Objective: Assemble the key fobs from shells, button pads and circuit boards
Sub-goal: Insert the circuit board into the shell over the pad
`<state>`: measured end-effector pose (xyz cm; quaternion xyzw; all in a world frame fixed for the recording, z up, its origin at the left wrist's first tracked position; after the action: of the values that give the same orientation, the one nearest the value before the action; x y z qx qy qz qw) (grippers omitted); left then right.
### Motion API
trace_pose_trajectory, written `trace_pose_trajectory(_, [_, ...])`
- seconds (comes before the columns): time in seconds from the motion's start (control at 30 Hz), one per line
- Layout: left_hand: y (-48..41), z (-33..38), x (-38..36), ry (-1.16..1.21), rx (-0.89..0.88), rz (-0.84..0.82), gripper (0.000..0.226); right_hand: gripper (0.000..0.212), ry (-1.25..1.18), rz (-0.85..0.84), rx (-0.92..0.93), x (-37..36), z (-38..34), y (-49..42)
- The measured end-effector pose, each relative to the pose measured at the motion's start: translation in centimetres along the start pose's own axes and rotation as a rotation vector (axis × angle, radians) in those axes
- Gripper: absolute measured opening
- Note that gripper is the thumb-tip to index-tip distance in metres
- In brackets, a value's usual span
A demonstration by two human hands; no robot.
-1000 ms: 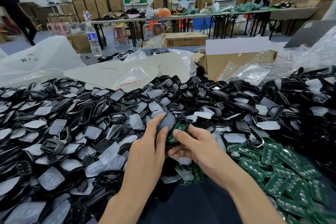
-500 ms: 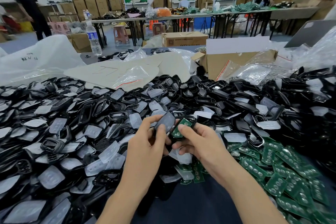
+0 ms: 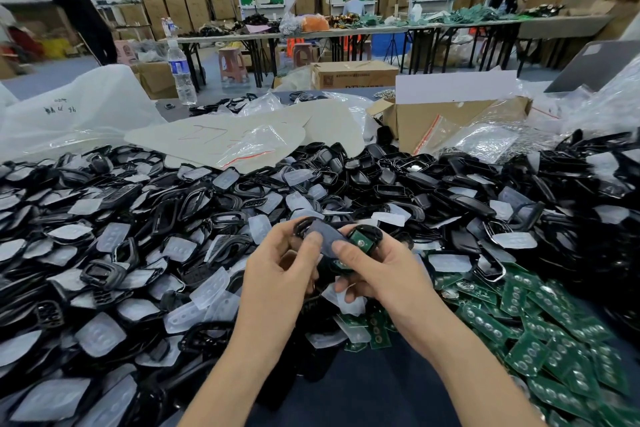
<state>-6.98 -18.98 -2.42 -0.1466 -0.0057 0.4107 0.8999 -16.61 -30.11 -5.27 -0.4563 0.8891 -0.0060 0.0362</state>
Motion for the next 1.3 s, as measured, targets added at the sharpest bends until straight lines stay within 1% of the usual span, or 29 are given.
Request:
trace_pose_trajectory(0.07, [0.2,0.2,-0.3,-0.034,-0.013,0.009,0.01,0.017,-0.052,-0.005,-0.008,-0.2,0.1,0.0])
trace_pose_trajectory(0.13, [0.4,0.1,-0.9,-0.077,-0.022,-0.002,0.02,0.016,-0.096,-0.01,-0.004,-0.3,0.2,-0.1])
trace_pose_trajectory(0.2, [0.5,-0.1,-1.3,-0.085,-0.016,-0.012,0.026,0.014,-0.101,-0.028,0.004,-0.4,0.2,-0.1])
trace_pose_trajectory(0.3, [0.6,0.0,-1.4,-0.089,-0.023,-0.017,0.022,0.021,-0.072,-0.07,0.0,-1.0,0.3,-0.1])
trace_pose_trajectory(0.37, [0.5,0.0,-1.0,-0.051,-0.016,0.01,0.022,0.021,-0.056,-0.075,-0.017,-1.2,0.7,-0.1])
trace_pose_trajectory(0.47, [0.2,-0.2,0.2,-0.01,-0.01,0.067,0.02,0.015,-0.071,-0.032,-0.048,-0.8,1.3,-0.3])
trace_pose_trajectory(0.53, [0.0,-0.2,0.6,-0.014,-0.016,0.07,0.019,0.018,-0.111,-0.013,-0.071,-0.5,1.4,-0.5])
trace_pose_trajectory(0.63, [0.0,0.2,0.3,-0.134,-0.074,0.028,0.021,0.03,-0.15,-0.02,-0.091,-0.7,1.2,-0.6])
trace_pose_trajectory(0.73, [0.2,0.2,-0.1,-0.318,-0.141,-0.002,0.016,0.021,-0.115,-0.057,-0.079,-0.9,0.9,-0.3])
trace_pose_trajectory(0.83, [0.6,0.4,-0.5,-0.459,-0.194,-0.032,0.029,0.017,-0.03,-0.066,-0.067,-0.9,0.7,-0.1])
trace_pose_trajectory(0.9, [0.7,0.5,-0.6,-0.49,-0.205,-0.036,0.035,0.014,-0.002,-0.056,-0.073,-0.7,0.7,0.0])
trace_pose_trajectory(1.0, [0.7,0.6,-0.7,-0.515,-0.213,-0.034,0.032,0.013,-0.006,-0.057,-0.08,-0.7,0.9,-0.1])
trace_pose_trajectory(1.1, [0.7,0.7,-0.9,-0.515,-0.21,-0.034,0.034,0.012,0.006,-0.061,-0.076,-0.9,0.9,0.0])
trace_pose_trajectory(1.23, [0.7,0.9,-0.8,-0.542,-0.222,-0.031,0.039,0.019,-0.002,-0.065,-0.09,-1.1,0.7,0.3])
trace_pose_trajectory(1.3, [0.7,1.0,-0.9,-0.575,-0.232,-0.043,0.041,0.019,-0.018,-0.084,-0.093,-1.3,0.5,0.4])
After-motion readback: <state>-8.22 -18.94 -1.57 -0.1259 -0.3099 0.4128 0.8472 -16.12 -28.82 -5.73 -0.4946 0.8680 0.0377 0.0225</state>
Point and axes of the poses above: each hand's wrist, its own y-axis away from the middle knuckle, its own x-axis out of the back of the hand, z = x × y, the point moved 10 cm from there along -y, towards the middle knuckle, and after that the axes turned 11 degrees about y, right-handed, at the moved point
